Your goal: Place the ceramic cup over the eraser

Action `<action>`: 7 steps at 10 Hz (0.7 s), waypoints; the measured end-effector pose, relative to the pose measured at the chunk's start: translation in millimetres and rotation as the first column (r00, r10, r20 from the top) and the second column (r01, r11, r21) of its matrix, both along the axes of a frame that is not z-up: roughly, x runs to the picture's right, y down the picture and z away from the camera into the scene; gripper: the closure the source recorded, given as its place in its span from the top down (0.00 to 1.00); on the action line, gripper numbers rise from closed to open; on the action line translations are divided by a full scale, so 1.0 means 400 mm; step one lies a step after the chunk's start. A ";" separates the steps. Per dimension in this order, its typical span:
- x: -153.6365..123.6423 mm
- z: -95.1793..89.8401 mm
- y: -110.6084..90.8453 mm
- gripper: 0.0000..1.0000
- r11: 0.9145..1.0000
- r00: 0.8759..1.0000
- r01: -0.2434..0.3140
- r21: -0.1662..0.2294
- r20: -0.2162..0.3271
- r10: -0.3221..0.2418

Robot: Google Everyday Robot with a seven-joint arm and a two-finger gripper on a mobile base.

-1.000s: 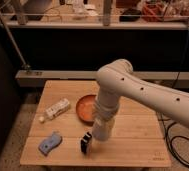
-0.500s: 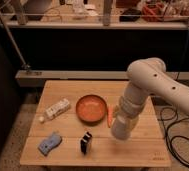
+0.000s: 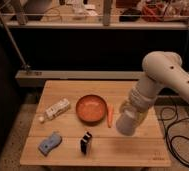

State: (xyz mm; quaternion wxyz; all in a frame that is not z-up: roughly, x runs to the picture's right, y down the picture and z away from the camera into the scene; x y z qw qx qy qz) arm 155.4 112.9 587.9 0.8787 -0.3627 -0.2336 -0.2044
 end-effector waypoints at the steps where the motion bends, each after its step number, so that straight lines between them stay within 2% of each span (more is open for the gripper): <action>1: -0.021 -0.010 -0.019 0.00 1.000 1.000 0.009 0.004 0.013 -0.009; 4: -0.064 -0.045 -0.082 0.05 0.999 0.998 0.039 0.009 0.039 -0.039; 5: -0.077 -0.051 -0.083 0.02 0.998 0.997 0.056 0.002 0.052 -0.056; 7: -0.123 -0.053 -0.054 0.00 0.996 0.993 0.089 -0.008 0.078 -0.088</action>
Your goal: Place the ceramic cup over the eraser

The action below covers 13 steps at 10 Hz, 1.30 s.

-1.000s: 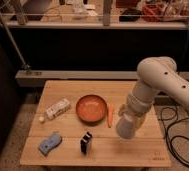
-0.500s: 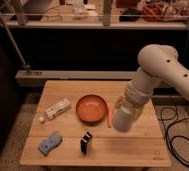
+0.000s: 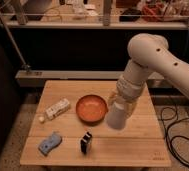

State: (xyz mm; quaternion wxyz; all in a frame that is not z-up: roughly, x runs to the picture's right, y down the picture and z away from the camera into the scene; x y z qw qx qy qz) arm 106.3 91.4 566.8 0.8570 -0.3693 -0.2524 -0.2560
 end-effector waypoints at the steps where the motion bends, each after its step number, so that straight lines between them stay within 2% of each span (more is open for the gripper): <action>1: -0.020 -0.001 0.004 0.00 1.000 1.000 0.010 -0.002 0.010 -0.010; 4: -0.099 -0.014 0.000 0.00 0.999 0.997 0.053 -0.013 0.056 -0.052; 9: -0.225 -0.012 0.045 0.00 0.993 0.986 0.117 -0.030 0.119 -0.113; 13: -0.273 0.014 0.086 0.00 0.987 0.979 0.154 -0.047 0.145 -0.146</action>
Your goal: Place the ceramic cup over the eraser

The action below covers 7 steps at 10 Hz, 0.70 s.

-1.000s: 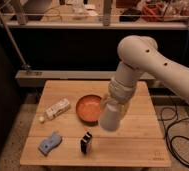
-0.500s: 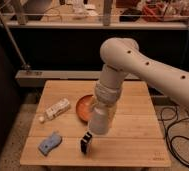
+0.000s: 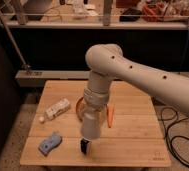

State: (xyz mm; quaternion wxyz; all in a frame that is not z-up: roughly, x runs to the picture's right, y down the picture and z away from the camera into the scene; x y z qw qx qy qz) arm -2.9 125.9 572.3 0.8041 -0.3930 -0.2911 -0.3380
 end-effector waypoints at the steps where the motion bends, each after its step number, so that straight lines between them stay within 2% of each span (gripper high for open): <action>1: -0.014 0.006 0.005 0.00 1.000 1.000 0.011 -0.003 0.005 -0.011; 3: -0.053 0.015 0.017 0.00 0.999 0.999 0.033 -0.014 0.015 -0.033; 7: -0.062 0.055 0.056 0.00 0.998 0.999 0.047 -0.032 0.027 -0.046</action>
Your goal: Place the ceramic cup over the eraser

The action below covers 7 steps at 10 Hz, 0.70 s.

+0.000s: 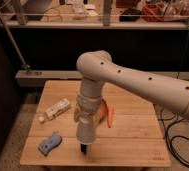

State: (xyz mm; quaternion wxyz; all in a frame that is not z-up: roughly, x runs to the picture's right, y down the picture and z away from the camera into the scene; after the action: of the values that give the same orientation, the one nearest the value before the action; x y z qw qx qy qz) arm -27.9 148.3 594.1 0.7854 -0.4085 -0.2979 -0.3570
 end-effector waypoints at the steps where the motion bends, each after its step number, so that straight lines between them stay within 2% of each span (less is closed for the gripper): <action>1: -0.018 0.011 0.011 0.00 1.000 1.000 0.008 -0.004 0.008 -0.007; 4: -0.022 0.027 0.023 0.00 1.000 1.000 0.011 -0.014 0.008 -0.011; 7: -0.039 0.069 0.066 0.00 0.999 0.999 0.026 -0.028 0.021 -0.025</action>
State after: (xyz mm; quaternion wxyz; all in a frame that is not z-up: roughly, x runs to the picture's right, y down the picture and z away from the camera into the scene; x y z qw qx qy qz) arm -43.6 174.8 621.9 0.7717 -0.4197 -0.3060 -0.3669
